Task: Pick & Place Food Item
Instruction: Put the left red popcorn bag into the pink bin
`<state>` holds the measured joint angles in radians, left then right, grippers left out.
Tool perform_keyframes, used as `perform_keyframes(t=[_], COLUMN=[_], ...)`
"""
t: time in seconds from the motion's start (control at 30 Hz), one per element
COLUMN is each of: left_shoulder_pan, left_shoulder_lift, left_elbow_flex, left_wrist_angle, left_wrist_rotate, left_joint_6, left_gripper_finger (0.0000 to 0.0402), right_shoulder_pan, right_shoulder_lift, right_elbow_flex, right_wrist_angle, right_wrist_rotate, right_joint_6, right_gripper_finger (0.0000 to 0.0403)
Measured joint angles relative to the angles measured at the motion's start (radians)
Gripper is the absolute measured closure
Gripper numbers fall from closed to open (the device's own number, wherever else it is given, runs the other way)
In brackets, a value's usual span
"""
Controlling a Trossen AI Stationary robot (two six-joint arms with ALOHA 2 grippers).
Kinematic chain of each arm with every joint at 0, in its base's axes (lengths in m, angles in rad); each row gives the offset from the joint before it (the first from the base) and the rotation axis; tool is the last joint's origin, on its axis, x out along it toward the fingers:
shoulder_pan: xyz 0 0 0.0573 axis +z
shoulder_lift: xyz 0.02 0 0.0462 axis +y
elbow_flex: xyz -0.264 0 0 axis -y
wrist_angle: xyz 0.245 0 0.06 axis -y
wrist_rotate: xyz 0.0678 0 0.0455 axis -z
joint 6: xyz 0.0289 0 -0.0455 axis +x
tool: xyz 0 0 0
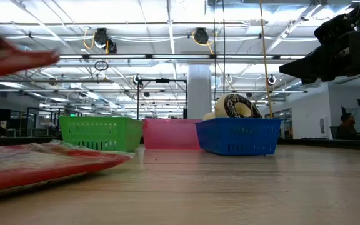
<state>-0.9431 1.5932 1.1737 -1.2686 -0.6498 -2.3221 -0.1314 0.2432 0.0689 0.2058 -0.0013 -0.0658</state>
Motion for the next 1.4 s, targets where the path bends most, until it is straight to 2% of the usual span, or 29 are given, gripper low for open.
perform_keyframes(t=[0.17,0.37,0.6,0.73,0.83,0.93,1.07,1.17,1.4], left_shoulder_pan=[0.064,0.189,0.398,0.548,0.669,0.784,0.922,1.012,1.169], left_shoulder_lift=[-0.038,-0.085,-0.119,-0.142,-0.153,-0.152,-0.144,-0.133,-0.068], left_elbow_flex=[0.05,0.09,0.128,0.136,0.139,0.139,0.139,0.138,0.139], left_wrist_angle=[-0.001,0.051,0.258,0.465,0.66,0.803,0.889,0.916,1.102], left_wrist_rotate=[-0.111,-0.28,-0.291,-0.195,-0.076,0.037,0.106,0.16,0.291], left_joint_6=[0.136,0.386,0.835,1.148,1.397,1.575,1.693,1.726,1.763], left_gripper_finger=[0.04,0.0399,0.0399,0.04,0.0399,0.0399,0.04,0.04,0.04], right_shoulder_pan=[0.0,0.0,0.0,0.0,0.0,0.0,0.0,0.0,0.0], right_shoulder_lift=[0.0,0.0,0.0,0.0,0.0,0.0,0.0,0.0,0.001], right_elbow_flex=[0.0,0.0,0.0,0.0,0.0,0.0,0.0,0.0,0.0], right_wrist_angle=[0.0,0.0,0.0,0.0,0.0,0.0,0.0,0.0,0.003], right_wrist_rotate=[0.0,0.0,0.0,0.0,0.0,0.0,0.0,0.0,0.0], right_joint_6=[0.0,0.0,0.0,0.0,0.0,-0.001,0.0,0.0,0.0], right_gripper_finger=[0.0399,0.0399,0.0399,0.0399,0.0398,0.0399,0.0399,0.0399,0.0398])
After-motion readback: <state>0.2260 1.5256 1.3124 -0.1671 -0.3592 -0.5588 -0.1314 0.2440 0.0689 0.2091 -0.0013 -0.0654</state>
